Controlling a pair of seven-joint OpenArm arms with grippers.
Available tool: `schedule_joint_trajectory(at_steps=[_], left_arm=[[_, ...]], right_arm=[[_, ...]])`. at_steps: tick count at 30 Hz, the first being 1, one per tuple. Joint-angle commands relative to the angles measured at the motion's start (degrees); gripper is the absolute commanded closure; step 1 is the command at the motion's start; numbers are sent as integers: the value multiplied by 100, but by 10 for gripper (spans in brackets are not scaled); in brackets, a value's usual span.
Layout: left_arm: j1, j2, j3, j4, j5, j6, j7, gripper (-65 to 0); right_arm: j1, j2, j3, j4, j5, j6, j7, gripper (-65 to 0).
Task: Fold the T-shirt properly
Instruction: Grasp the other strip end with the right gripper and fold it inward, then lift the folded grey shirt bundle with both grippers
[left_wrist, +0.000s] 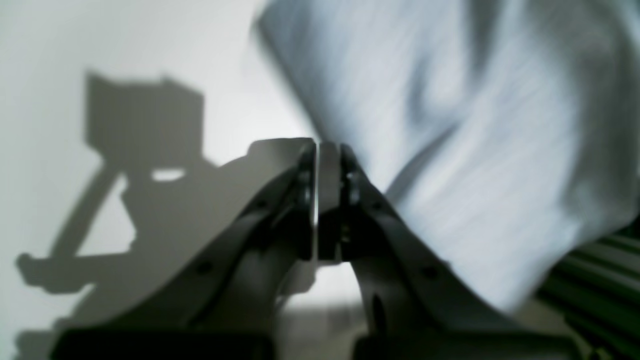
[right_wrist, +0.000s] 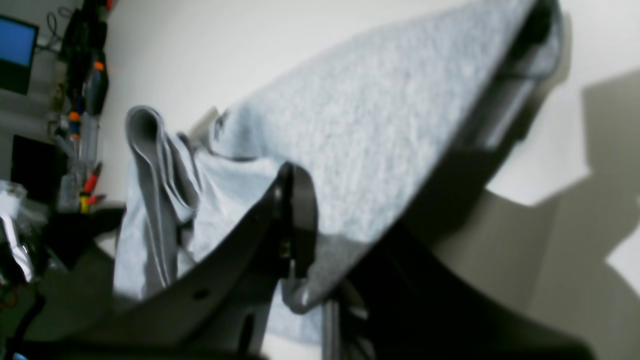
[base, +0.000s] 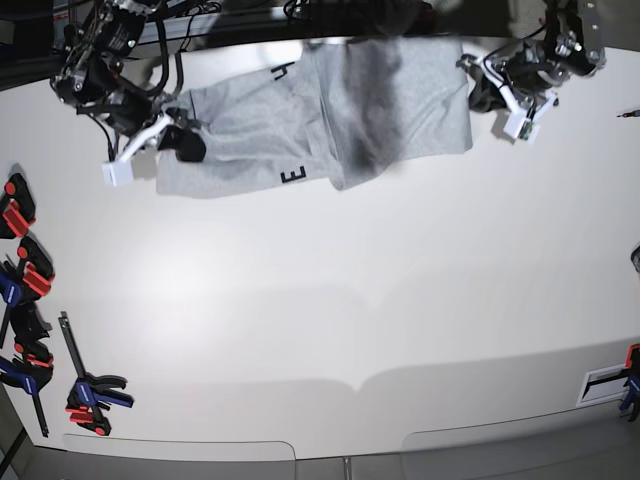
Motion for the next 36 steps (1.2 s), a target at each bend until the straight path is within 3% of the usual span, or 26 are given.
schedule_joint_trajectory(at_steps=[1, 5, 12, 17, 26, 36], left_arm=[[79, -37, -28, -42, -72, 57, -168, 0], [120, 105, -26, -588, -79, 50, -380, 0], [122, 254, -26, -815, -72, 48, -470, 0], [122, 254, -26, -815, -70, 48, -459, 0], [122, 254, -26, -815, -72, 48, -459, 0], [122, 254, -26, -815, -74, 48, -459, 0]], right_arm=[[68, 44, -52, 214, 310, 15, 83, 0], [20, -118, -601, 660, 487, 52, -85, 0], [-44, -911, -2312, 1073, 345, 52, -66, 0], [-44, -1392, -3685, 1073, -802, 52, 420, 0], [-44, -1408, -5453, 1071, -1965, -155, 942, 0], [-42, -1408, -6408, 892, -2804, -417, 1714, 0]])
